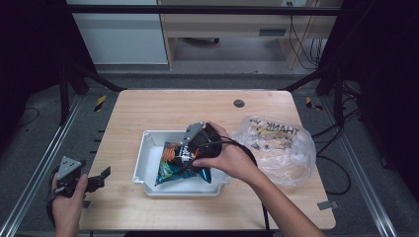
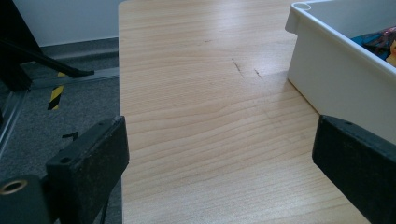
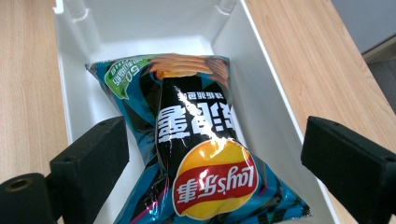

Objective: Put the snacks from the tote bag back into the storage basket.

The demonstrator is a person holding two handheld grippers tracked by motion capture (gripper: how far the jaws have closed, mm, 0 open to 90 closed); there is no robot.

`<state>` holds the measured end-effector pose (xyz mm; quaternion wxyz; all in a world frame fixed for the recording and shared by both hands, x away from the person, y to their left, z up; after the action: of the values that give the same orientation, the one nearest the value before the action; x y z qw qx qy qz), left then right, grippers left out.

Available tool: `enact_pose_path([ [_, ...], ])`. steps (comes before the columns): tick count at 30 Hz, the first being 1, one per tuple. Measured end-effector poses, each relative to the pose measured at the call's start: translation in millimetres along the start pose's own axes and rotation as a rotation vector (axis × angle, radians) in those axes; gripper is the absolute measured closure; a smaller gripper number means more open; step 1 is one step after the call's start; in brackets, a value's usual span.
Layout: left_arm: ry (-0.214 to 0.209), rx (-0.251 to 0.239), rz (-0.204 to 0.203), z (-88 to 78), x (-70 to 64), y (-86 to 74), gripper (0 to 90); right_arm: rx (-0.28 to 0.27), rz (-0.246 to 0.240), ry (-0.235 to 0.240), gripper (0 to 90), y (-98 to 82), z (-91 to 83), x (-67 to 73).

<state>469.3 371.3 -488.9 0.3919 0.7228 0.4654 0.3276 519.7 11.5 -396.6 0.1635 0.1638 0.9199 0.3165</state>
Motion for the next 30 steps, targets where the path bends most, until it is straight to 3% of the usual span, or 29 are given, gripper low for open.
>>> enact_pose_path([
  [5, 0.003, 0.002, 0.002, 0.1, 0.1, -0.2, 3.5, -0.031, 0.059, 0.015, 7.5, 3.3, -11.4, -0.8],
  [14, 0.004, 0.003, 0.001, 0.0, 0.6, -1.0, 3.5, -0.067, 0.122, -0.043, 7.4, 10.9, -30.0, -6.5],
  [22, -0.013, -0.005, 0.014, -1.5, -2.3, 0.7, 3.5, -0.116, 0.187, -0.088, 7.0, 0.3, -46.9, -14.7],
  [27, -0.032, -0.001, 0.036, 1.6, -7.1, 2.2, 3.5, -0.178, 0.243, -0.121, 7.0, -6.2, -58.0, -16.3],
  [30, -0.039, -0.008, 0.032, 0.8, -8.3, 2.6, 3.4, -0.18, 0.262, -0.137, 7.0, -11.4, -60.6, -15.4],
])
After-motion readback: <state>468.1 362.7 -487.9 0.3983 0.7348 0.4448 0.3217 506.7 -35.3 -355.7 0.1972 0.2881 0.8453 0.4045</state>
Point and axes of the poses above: each handheld gripper's, and its own axes: z roughly forward along the jaws, y roughly out of its top, x roughly to its left, the point moved 5 cm from there along z, roughly forward along the jaws, and after that the axes turned 7 degrees about z, right-handed, at the moved point
